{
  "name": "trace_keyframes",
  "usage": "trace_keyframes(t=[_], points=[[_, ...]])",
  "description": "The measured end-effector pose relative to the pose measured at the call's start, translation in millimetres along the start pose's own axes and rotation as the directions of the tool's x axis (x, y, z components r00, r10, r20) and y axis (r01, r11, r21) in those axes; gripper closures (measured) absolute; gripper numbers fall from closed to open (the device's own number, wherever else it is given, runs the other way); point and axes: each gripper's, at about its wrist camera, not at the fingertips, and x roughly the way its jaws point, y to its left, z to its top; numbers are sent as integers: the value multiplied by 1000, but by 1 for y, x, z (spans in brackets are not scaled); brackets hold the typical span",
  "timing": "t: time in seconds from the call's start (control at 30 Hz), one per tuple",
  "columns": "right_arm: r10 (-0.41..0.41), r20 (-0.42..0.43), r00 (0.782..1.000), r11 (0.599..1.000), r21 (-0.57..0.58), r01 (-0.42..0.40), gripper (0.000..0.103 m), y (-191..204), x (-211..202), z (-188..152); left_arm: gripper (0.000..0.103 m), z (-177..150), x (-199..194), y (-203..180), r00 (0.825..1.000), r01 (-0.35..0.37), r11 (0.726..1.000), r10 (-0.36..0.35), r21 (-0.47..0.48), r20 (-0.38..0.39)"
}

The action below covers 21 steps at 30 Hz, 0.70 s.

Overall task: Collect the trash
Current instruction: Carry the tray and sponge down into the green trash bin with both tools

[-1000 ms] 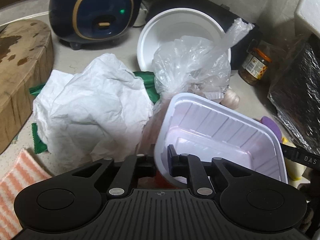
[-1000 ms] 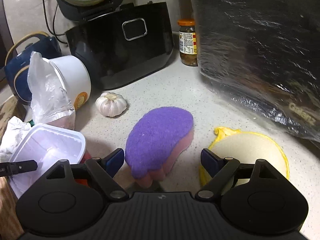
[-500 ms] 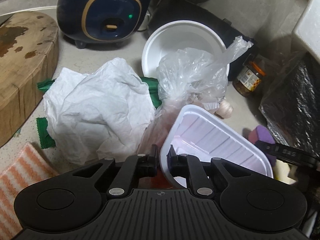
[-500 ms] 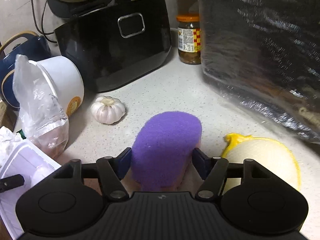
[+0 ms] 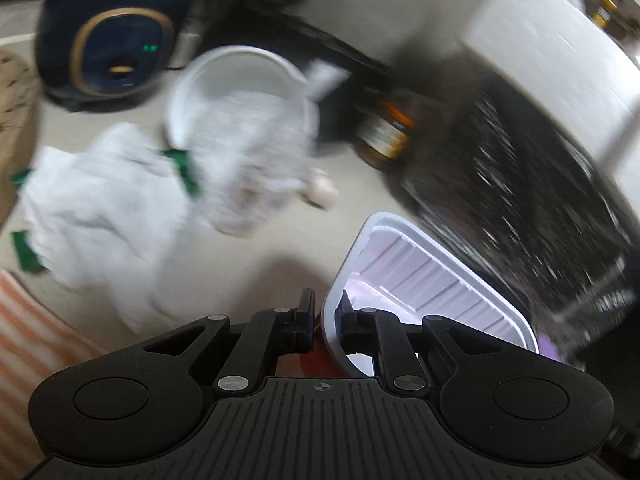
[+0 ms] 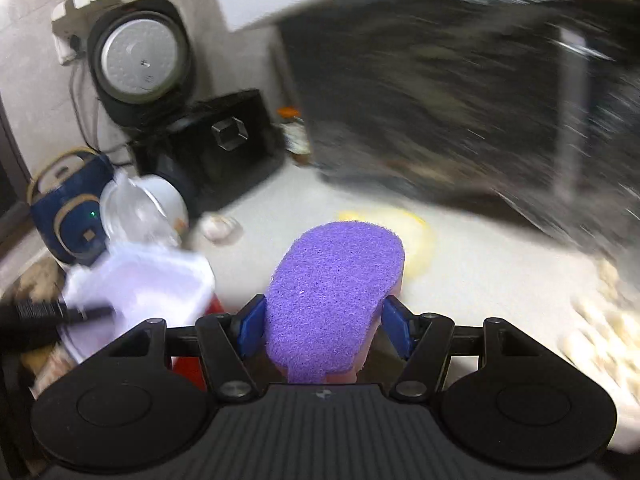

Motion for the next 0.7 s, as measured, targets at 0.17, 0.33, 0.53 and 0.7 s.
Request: trace_keyframes(t=[0.17,0.33,0.53,0.7], points=[[-90,-93,992,995,33,94,41,-55,-19,-67,90,-60,39,-49,983,3,997,10,72,-184],[-180,-226,957,978,67,199,41,-102,-22,-137,89,-148,115,-46,913,-137,990,139,33,-384],[-151,-382,912,979,67,190,41,-131,-6,-194,89,-233,189,-12,850,-336,942,304,2,-430],[-154,-395,905,984,22,177,41,-140,5,-206,83,-268,246,26,866,-403,915,367,-37,-339]])
